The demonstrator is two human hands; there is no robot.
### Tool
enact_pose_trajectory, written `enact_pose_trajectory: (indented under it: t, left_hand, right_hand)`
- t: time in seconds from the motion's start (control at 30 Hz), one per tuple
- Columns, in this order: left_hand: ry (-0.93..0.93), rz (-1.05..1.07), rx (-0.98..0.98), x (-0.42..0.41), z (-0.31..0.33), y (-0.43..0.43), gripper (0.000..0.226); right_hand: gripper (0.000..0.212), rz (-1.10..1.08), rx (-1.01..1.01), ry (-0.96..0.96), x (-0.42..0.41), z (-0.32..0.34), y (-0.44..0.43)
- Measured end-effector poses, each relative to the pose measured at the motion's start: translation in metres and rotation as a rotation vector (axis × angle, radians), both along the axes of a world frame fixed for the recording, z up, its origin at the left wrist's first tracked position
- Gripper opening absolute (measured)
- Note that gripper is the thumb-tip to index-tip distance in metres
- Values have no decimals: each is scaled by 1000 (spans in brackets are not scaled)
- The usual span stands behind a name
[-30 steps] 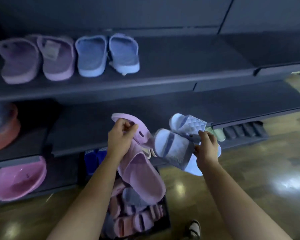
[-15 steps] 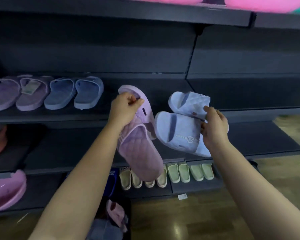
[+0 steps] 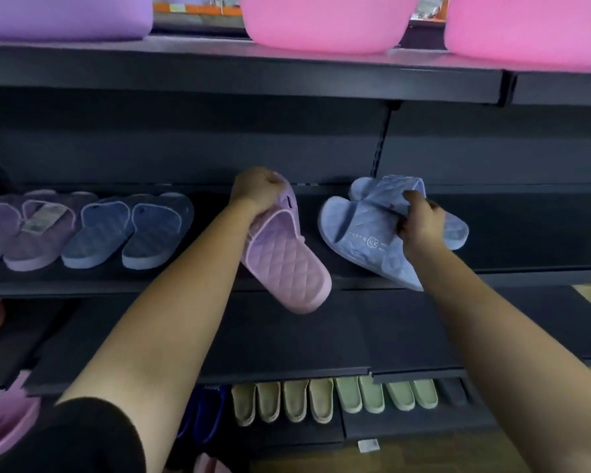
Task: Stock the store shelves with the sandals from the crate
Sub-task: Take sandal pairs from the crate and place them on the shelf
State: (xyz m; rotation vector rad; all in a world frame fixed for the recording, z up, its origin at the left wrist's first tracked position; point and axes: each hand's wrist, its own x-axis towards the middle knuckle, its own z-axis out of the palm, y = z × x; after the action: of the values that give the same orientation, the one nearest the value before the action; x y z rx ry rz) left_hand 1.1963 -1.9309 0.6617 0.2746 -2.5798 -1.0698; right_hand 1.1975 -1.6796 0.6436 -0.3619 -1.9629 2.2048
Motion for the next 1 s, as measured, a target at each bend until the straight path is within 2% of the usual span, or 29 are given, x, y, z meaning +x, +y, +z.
enact_pose_trajectory:
  t: [0.13,0.27,0.37,0.43,0.5,0.57,0.63,0.7,0.87,1.0]
  left_hand:
    - [-32,-40,-23,-34,-24,-10,23]
    - [-15,-44,-149,-54,-28,-9,28]
    - [-38,-113,-210,-60,-31,-4,29]
    - [-48,-127,-241,-61,-26,-6,30]
    - [-41,-111,-309,-60,-17,-14,31]
    - [-58,-105,-374,-57,-9,-24,33]
    - [-84,-111,-435,-54,-9,-34,37]
    - [-73,-118,-446,-53,-17,-44,41]
    - [36,-90,-322,-50,-36,-64,37]
    - [77,-26,-367,-48,-35,-75,43]
  right_hand:
    - [18,5,-12,-15,-26,-15,1]
    - [20,55,77,-71,-39,-31,0]
    - [24,13,369,-116,-42,-39,3]
    - [27,-75,613,-86,-43,-45,6]
    - [36,-139,770,-14,-42,-47,4]
    - [32,-141,793,137,-40,-49,-3]
    - [24,-74,735,237,-39,-49,-16]
    - [19,-11,694,266,-37,-50,-30]
    - [17,8,680,372,-26,-52,-48]
    - [16,50,779,434,-17,-59,-63]
